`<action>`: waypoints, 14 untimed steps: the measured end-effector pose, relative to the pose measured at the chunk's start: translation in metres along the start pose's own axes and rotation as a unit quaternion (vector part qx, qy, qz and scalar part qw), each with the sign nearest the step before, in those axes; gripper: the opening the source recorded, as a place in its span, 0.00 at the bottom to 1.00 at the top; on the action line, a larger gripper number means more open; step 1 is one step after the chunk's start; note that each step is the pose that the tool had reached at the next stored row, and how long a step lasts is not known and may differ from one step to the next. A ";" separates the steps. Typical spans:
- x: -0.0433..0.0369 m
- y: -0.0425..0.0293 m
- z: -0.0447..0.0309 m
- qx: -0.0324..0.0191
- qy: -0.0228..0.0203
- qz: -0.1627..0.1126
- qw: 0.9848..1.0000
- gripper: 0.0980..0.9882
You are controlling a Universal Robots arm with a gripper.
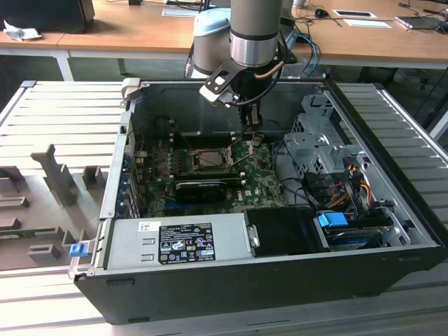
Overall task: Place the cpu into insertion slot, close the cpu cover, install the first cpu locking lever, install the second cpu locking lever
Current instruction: 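Close the cpu cover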
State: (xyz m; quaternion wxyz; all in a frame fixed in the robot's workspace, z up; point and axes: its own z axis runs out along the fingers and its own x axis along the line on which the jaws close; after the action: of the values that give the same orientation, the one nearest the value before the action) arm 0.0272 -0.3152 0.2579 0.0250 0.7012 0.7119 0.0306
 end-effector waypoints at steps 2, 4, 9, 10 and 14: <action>-0.0001 0.0044 0.0016 0.000 -0.001 0.000 1.000 0.01; -0.0002 0.0098 0.0025 0.000 -0.001 0.000 1.000 0.01; -0.0002 0.0191 0.0039 0.000 -0.001 0.000 1.000 0.01; -0.0002 0.0208 0.0041 0.000 -0.001 0.000 1.000 0.01; 0.0000 0.0318 0.0059 0.000 -0.002 0.000 1.000 0.01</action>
State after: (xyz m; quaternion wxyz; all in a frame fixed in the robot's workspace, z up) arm 0.0593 -0.3147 0.2545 0.0262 0.7011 0.7120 0.0293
